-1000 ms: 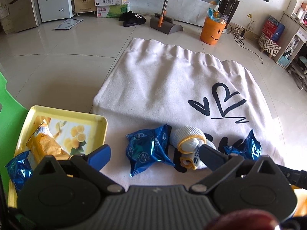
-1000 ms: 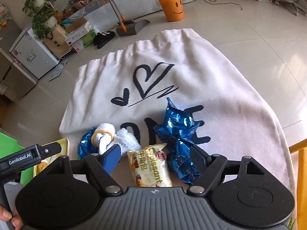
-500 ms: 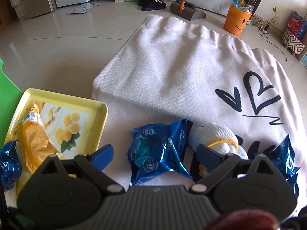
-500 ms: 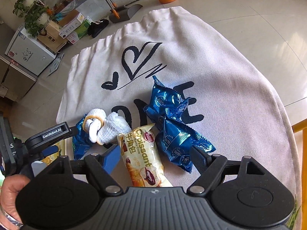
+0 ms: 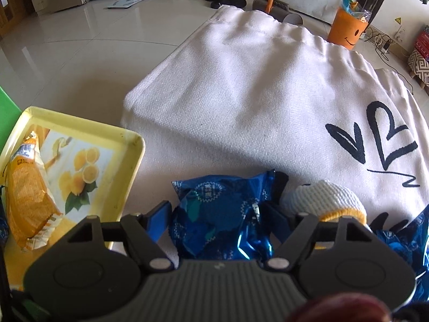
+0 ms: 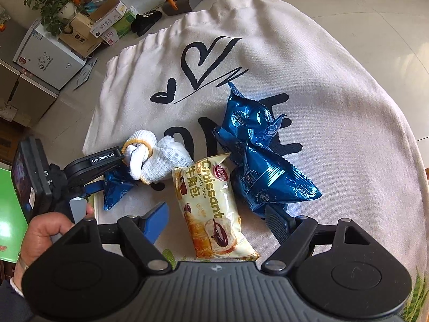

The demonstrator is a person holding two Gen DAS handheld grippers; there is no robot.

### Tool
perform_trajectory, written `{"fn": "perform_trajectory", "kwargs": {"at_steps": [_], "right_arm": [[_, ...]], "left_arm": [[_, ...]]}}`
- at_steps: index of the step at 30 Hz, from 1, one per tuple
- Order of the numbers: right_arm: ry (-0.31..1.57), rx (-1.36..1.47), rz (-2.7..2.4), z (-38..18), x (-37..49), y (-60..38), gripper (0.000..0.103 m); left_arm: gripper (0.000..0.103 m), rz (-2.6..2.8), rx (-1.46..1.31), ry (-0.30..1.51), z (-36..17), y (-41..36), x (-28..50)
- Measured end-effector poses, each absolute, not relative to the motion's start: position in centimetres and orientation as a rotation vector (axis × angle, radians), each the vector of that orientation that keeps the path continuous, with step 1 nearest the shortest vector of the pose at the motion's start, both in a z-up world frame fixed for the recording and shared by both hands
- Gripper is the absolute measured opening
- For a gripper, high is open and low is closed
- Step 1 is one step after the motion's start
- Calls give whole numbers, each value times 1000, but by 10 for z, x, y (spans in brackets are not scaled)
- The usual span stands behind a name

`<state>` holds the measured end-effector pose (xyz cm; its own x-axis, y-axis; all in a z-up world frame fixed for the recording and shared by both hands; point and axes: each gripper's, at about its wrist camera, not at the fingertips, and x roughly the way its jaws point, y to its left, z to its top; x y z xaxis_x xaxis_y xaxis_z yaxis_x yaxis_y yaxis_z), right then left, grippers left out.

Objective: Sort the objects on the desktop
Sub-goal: 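Close left tool on blue foil bag while right tool grasps the croissant bag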

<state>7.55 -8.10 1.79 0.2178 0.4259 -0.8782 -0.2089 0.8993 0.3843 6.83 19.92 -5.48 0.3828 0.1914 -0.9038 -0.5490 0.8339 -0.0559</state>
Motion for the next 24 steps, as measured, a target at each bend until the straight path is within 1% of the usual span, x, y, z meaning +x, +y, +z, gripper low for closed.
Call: {"fn": "perform_trajectory", "kwargs": {"at_steps": [6,11,16,18,22,24], "right_arm": [[1308,197,443,11,77,-79,79],[1360,208,451,-1,75,-76,79],[1372,166,448,-11,71,-73,79],[1377,166,446,-14,70,-73,79],[1379,153,457,-18,68,-70,79],[1378,154,464,-21,68,-69,79]], "left_arm": [[74,443,-372,1120,-52,181,49],[74,386,-311,1174,-48,151,24],[74,336,-294,1204,-46,121,-7],[76,322,-303,1217,-46,113,-17],[85,286,-274,1258,-51,101,-24],[87,284,-270,1261,-53,101,-24]]}}
